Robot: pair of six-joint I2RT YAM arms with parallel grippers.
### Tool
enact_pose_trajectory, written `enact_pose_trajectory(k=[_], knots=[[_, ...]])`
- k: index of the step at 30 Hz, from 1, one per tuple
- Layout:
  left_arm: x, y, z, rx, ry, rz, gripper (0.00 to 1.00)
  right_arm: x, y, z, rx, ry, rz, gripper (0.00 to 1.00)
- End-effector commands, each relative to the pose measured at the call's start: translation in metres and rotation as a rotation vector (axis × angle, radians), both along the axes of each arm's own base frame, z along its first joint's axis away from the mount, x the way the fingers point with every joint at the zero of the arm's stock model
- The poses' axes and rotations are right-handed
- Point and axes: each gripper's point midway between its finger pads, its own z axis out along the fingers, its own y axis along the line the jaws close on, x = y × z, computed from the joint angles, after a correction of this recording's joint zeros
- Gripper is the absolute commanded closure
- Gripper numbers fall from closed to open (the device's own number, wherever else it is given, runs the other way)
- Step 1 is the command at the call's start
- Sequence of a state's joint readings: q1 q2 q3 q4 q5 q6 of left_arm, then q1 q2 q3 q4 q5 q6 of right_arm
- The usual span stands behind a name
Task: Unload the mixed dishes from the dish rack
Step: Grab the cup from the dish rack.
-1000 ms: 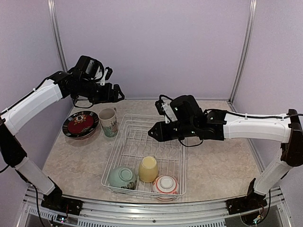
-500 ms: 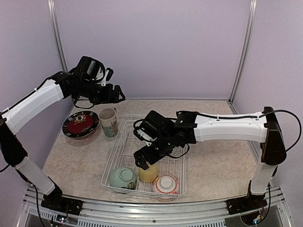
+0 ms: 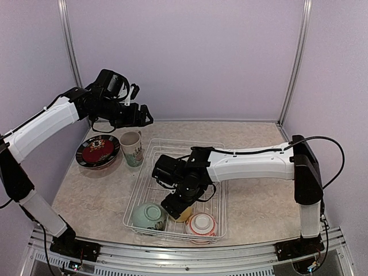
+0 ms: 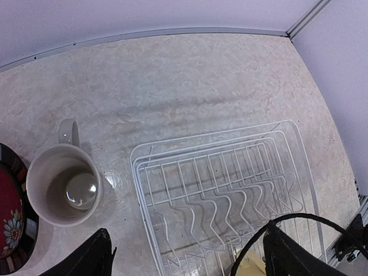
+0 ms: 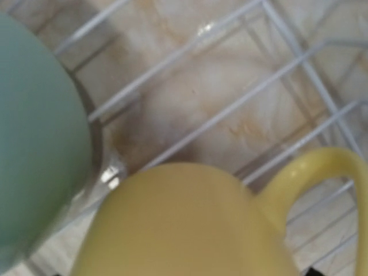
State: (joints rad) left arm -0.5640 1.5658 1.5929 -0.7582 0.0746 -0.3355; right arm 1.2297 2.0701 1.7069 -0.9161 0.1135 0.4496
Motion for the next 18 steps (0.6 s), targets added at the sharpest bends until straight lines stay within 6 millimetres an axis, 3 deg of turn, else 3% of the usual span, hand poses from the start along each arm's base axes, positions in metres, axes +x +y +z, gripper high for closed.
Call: enact_pose_trajectory(k=[1,5,8,13,18], knots=[[-0.003,-0.004,-0.005,0.015,0.019,-0.021,0.14,-0.001,-0.007,0.001,-0.048,-0.017,-0.004,0.11],[-0.003,-0.005,-0.006,0.012,0.024,-0.023,0.14,0.004,-0.011,0.018,-0.027,-0.057,-0.031,0.01],[-0.003,-0.005,-0.007,0.014,0.026,-0.023,0.14,0.006,-0.016,0.027,-0.020,-0.066,-0.068,0.00],[-0.003,-0.006,-0.009,0.015,0.034,-0.026,0.14,0.005,-0.026,0.027,-0.043,-0.034,-0.217,0.00],[-0.005,-0.010,-0.011,0.008,0.045,-0.037,0.14,0.003,-0.021,0.026,0.017,0.020,-0.362,0.00]])
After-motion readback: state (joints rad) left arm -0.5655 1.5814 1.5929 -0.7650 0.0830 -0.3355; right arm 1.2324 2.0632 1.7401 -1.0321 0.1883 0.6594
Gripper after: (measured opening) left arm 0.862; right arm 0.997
